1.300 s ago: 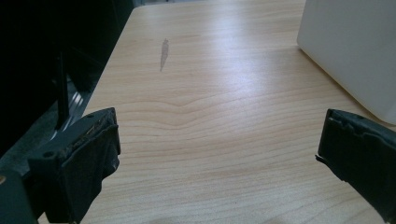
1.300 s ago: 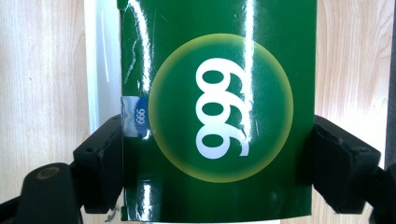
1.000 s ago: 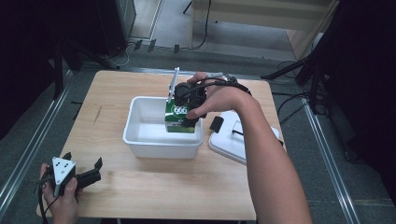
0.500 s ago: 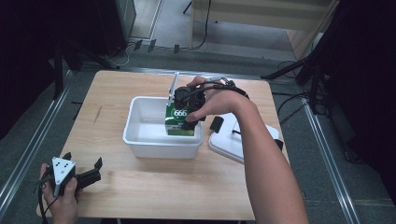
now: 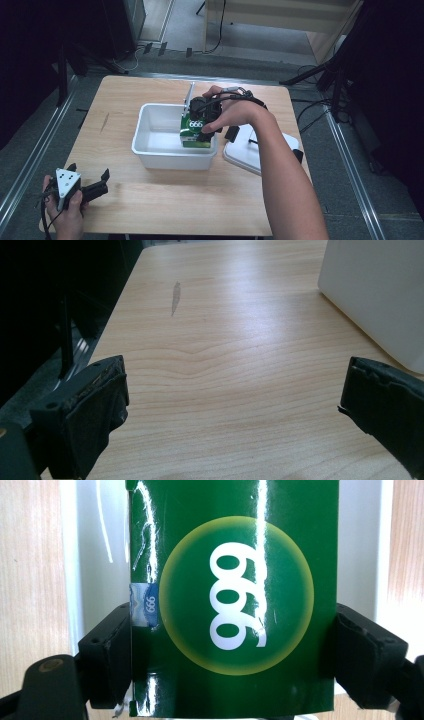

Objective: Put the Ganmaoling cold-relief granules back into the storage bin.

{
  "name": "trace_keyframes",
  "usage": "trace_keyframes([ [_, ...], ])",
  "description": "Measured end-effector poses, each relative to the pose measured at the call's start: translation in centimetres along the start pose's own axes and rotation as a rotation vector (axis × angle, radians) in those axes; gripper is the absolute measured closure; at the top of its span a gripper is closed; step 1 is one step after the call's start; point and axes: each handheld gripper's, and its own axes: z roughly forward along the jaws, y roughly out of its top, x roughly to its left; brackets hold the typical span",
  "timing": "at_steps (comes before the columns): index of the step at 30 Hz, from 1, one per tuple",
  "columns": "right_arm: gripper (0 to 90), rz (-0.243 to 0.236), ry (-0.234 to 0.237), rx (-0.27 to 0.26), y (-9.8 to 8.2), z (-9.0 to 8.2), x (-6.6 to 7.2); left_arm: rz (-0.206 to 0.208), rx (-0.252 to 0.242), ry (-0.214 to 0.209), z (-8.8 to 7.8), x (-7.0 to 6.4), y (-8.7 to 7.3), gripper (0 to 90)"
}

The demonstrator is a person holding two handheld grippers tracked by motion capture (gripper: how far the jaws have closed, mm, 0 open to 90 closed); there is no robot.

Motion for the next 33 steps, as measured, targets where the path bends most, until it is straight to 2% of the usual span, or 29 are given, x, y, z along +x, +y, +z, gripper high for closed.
trace_keyframes([
  [4,16.3,-0.012,-0.004,-0.008,-0.4,0.4,-0.1,0.001,0.001,0.0,0.0,0.0,0.0,0.0],
  [9,16.2,0.0,-0.004,0.001,-0.8,0.8,0.0,0.0,0.0,0.0,0.0,0.0,0.0,0.0],
  [10,16.2,-0.017,-0.008,-0.01,-0.9,0.9,-0.1,0.0,0.0,0.0,0.0,0.0,0.0,0.0],
  [16,16.2,-0.001,-0.003,-0.007,-1.1,1.2,0.0,0.0,-0.001,0.0,0.0,0.0,0.0,0.0],
  [17,16.2,-0.011,-0.001,-0.013,-1.1,1.3,-0.1,0.0,-0.001,0.0,0.0,0.0,0.0,0.0],
  [20,16.1,0.006,0.007,-0.012,-1.2,1.4,-0.1,-0.001,-0.001,0.0,0.0,0.0,0.0,0.0],
  [26,16.1,0.004,0.015,-0.029,-1.5,1.9,-0.3,-0.002,-0.003,0.001,0.0,0.0,0.0,0.0],
  [33,16.0,-0.001,0.012,-0.021,-1.6,2.7,-0.3,-0.003,-0.001,0.0,0.0,0.0,0.0,0.0],
])
